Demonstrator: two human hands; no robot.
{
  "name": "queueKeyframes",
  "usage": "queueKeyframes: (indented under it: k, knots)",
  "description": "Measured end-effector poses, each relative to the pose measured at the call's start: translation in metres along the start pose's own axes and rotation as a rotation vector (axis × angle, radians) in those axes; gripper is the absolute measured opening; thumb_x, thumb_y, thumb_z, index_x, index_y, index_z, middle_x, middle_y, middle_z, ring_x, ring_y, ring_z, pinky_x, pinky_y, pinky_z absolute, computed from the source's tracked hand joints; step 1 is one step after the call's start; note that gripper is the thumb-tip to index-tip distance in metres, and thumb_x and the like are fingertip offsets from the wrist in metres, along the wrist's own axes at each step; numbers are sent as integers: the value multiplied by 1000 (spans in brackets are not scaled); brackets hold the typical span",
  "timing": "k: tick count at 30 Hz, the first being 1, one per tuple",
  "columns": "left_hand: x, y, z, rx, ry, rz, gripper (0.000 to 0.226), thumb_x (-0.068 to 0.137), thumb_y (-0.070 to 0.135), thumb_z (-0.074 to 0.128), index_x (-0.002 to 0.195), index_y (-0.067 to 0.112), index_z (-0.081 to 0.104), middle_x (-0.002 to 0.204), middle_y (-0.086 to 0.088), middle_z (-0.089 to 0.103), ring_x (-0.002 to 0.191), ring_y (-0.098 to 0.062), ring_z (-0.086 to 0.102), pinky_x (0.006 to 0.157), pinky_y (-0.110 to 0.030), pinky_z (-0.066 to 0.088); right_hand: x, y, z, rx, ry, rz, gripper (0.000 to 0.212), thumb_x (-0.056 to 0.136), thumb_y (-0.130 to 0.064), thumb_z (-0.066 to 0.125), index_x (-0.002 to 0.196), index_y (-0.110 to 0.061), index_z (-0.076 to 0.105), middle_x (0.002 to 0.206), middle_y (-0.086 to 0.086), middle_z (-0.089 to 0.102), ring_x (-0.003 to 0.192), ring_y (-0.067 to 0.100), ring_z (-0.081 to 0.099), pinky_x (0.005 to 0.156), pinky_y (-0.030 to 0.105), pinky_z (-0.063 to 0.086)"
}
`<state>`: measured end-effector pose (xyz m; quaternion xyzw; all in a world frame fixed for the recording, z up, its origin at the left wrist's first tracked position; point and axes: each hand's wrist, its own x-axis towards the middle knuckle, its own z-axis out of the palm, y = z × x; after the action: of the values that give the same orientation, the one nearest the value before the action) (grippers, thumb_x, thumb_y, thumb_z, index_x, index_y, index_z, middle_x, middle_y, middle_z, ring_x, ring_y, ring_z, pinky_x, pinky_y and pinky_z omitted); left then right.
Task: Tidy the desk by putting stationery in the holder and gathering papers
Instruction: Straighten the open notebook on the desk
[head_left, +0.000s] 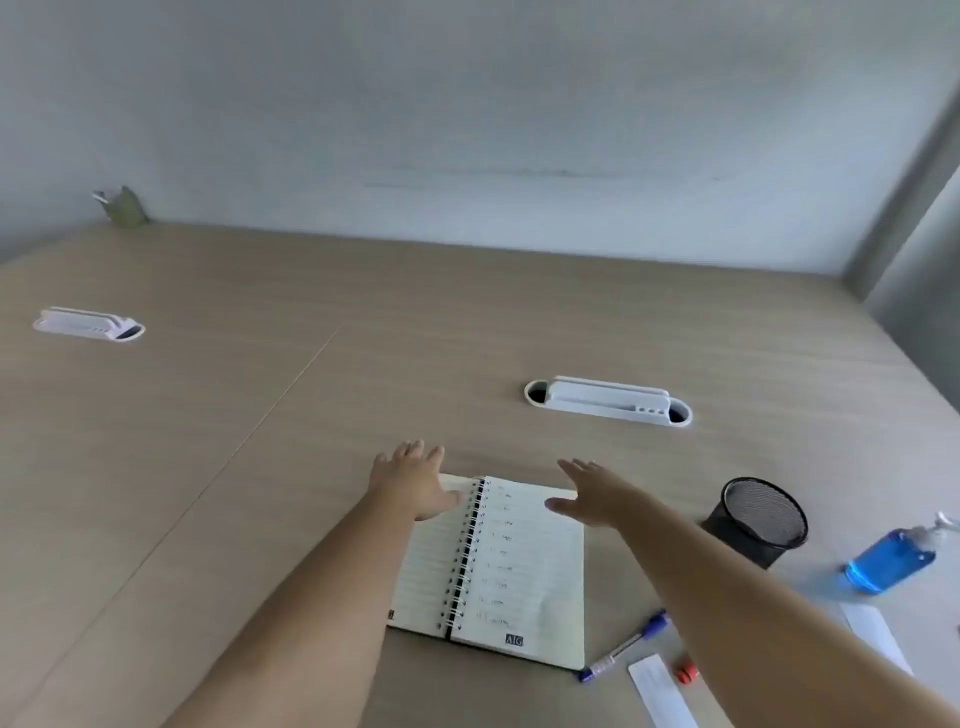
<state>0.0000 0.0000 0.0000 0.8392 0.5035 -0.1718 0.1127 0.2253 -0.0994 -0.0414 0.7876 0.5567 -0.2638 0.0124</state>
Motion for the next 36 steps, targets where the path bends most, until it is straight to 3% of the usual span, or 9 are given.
queueKeyframes:
  k: [6,10,17,25,28,30,32,34,36]
  knots:
    - [6,-24,57,-45,-183,-26,99,81,65,54,154,22,2,164,-5,-3,151,-22,0,121,-45,9,10,-10,36,-97,-33,-55,114,72,-59,67,151,-18,-4,161,1,-5,149,21,-6,121,47,7]
    - [10,-32,76,-126,-201,-28,112,77,59,65,154,21,-6,163,-7,-13,151,-29,-5,121,-44,8,21,-7,43,-89,-37,-20,131,59,-62,75,150,-16,-8,161,1,-6,148,22,-9,120,50,2]
    - [18,-34,83,-126,-199,-43,118,73,62,67,153,22,-10,162,-7,-16,150,-31,-5,122,-44,10,22,-14,38,-134,-65,7,128,58,-62,76,151,-12,3,161,2,5,149,23,-2,120,55,4]
    - [15,-30,83,-135,-204,-70,117,74,61,67,153,23,-11,162,-6,-17,151,-29,-5,121,-47,17,11,-19,38,-229,28,-2,124,61,-65,71,150,-10,5,161,6,9,149,23,6,120,51,5]
    - [14,-31,85,-149,-199,-71,116,75,60,66,153,24,-12,162,-6,-18,151,-29,-7,121,-47,18,8,-18,38,-150,115,-11,109,59,-59,77,144,-15,24,153,4,31,142,25,28,119,49,15]
    - [13,-33,87,-162,-198,-69,114,77,58,66,153,25,-12,161,-5,-19,151,-28,-8,121,-47,19,9,-18,33,-117,236,-13,78,67,-48,77,131,-20,41,136,2,52,125,24,48,113,42,28]
    - [13,-33,88,-167,-198,-67,111,78,57,64,152,26,-12,161,-5,-20,151,-27,-9,120,-46,20,7,-18,23,4,378,33,38,79,-35,68,114,-22,58,110,3,67,102,26,59,97,36,41]
    - [12,-33,89,-163,-186,-70,110,79,57,64,152,26,-12,162,-5,-19,151,-26,-9,120,-45,21,4,-14,14,289,483,127,11,81,-27,62,85,-19,68,75,5,67,76,27,58,69,30,45]
    - [11,-33,89,-185,-175,-78,110,79,56,64,153,25,-11,162,-4,-18,151,-25,-9,120,-46,20,4,-5,14,717,474,227,19,82,-25,63,71,-9,66,64,6,61,65,25,56,58,29,46]
